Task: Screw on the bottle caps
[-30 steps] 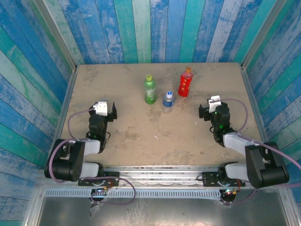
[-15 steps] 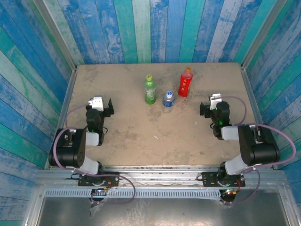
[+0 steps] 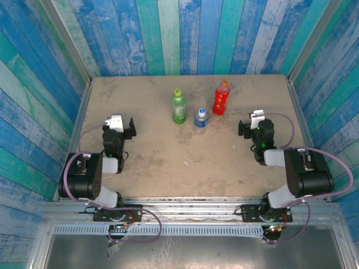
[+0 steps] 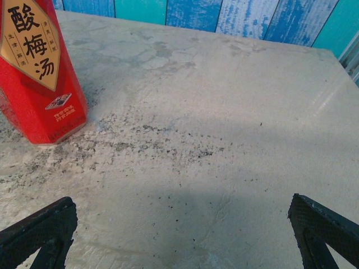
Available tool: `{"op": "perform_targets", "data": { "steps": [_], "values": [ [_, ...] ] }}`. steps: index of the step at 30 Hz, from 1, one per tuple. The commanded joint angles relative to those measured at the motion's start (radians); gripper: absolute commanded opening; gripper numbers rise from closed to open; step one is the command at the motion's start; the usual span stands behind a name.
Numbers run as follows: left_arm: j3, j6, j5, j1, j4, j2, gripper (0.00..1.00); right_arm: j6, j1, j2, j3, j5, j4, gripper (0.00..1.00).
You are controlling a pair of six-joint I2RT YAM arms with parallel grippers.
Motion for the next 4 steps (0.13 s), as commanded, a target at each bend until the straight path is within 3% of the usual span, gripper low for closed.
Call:
{"op": "perform_targets", "data": {
  "steps": [1,4],
  "values": [
    [0.011,-0.005,0.006,0.002,-0.008,0.021,0.94,0.015,-0.004,-0.002,0.008,-0.003,0.002,1.0],
    [0.007,-0.005,0.007,0.003,-0.002,0.018,0.94,0.015,-0.005,-0.002,0.008,-0.003,0.003,1.0]
  ]
}}
